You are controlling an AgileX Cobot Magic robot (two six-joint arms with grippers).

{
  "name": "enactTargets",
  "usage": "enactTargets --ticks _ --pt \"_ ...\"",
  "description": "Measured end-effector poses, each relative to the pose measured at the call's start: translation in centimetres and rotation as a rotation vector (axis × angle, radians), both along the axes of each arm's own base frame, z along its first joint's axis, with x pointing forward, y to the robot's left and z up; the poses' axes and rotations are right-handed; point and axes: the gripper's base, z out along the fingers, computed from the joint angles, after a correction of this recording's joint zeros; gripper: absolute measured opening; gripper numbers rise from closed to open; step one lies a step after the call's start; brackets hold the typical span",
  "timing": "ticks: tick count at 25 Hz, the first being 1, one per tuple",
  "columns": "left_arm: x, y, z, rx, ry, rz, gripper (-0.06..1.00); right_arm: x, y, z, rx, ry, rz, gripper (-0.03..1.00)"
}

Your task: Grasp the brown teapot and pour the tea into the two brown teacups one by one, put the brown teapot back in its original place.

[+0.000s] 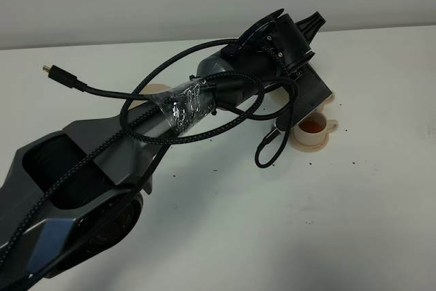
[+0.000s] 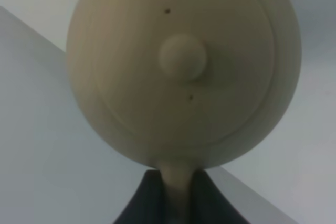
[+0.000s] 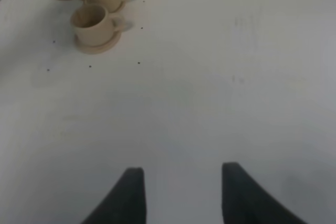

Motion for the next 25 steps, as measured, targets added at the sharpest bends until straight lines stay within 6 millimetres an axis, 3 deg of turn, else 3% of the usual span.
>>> enactTargets --ticks 25 --pt "0.08 -0.20 0.09 0.042 -0.018 -0.074 0.12 0.00 0.00 0.00 0.000 0.000 0.000 0.35"
